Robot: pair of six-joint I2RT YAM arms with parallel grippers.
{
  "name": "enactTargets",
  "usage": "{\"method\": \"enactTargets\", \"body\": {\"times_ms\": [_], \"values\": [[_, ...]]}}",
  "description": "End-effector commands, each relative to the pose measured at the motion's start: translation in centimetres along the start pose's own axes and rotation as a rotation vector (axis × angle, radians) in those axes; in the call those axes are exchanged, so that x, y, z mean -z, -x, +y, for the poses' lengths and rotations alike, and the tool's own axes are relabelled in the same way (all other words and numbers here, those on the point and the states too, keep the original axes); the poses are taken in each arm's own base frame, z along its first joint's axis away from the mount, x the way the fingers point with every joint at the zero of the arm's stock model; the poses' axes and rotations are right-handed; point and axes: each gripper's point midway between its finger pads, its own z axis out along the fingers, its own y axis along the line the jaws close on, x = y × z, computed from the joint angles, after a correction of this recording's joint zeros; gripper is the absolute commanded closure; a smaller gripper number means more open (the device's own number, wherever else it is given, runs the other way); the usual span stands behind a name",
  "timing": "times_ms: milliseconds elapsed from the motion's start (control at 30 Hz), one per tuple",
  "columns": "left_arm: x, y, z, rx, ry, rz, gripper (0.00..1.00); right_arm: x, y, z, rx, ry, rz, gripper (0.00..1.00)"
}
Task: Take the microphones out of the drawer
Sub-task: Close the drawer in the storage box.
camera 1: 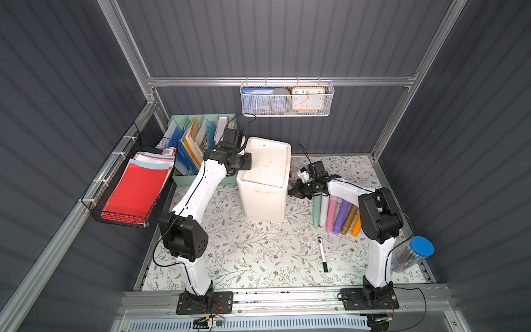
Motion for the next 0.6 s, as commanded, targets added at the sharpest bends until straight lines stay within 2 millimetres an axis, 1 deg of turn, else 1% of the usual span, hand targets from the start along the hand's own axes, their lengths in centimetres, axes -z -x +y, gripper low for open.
{"method": "enactTargets", "body": {"times_ms": [0, 33, 67, 100, 133, 167, 200, 267, 300, 333, 433, 533, 567], "values": [[0.9, 1.6, -4.0, 0.122, -0.205, -0.025, 0.95, 1.7, 0.2, 1.4, 0.075, -0.012, -0.028, 0.98], [1.1, 1.9, -4.1, 0.124, -0.21, -0.034, 0.92, 2.6, 0.2, 1.1, 0.095, -0.051, -0.046, 0.96], [1.4, 2.2, -4.2, 0.125, -0.212, -0.043, 0.85, 3.7, 0.4, 0.4, 0.115, -0.107, -0.074, 0.91], [1.9, 2.7, -4.3, 0.127, -0.217, -0.059, 0.67, 5.0, 0.5, -0.2, 0.138, -0.169, -0.11, 0.85], [2.2, 3.0, -4.3, 0.127, -0.22, -0.069, 0.44, 6.2, 0.7, -0.9, 0.151, -0.227, -0.143, 0.78], [2.7, 3.5, -4.3, 0.128, -0.218, -0.085, 0.02, 7.6, 0.9, -1.7, 0.165, -0.286, -0.18, 0.71], [3.2, 4.0, -4.4, 0.132, -0.224, -0.102, 0.01, 9.0, 1.2, -2.5, 0.187, -0.351, -0.223, 0.67], [4.3, 4.9, -4.4, 0.136, -0.22, -0.134, 0.01, 11.5, 1.3, -3.6, 0.226, -0.455, -0.274, 0.62], [4.9, 5.3, -4.2, 0.136, -0.211, -0.153, 0.01, 12.8, 1.4, -4.2, 0.25, -0.507, -0.301, 0.6], [5.6, 5.8, -4.1, 0.134, -0.206, -0.174, 0.01, 13.9, 1.1, -5.0, 0.26, -0.565, -0.303, 0.59], [7.6, 6.9, -3.3, 0.115, -0.164, -0.24, 0.0, 17.1, 1.1, -7.5, 0.306, -0.736, -0.337, 0.57], [9.5, 7.3, -1.6, 0.083, -0.084, -0.305, 0.01, 19.9, 1.1, -10.2, 0.318, -0.855, -0.384, 0.57], [9.9, 7.1, -0.6, 0.079, -0.048, -0.318, 0.01, 20.9, 1.2, -11.3, 0.308, -0.883, -0.421, 0.57]]}}
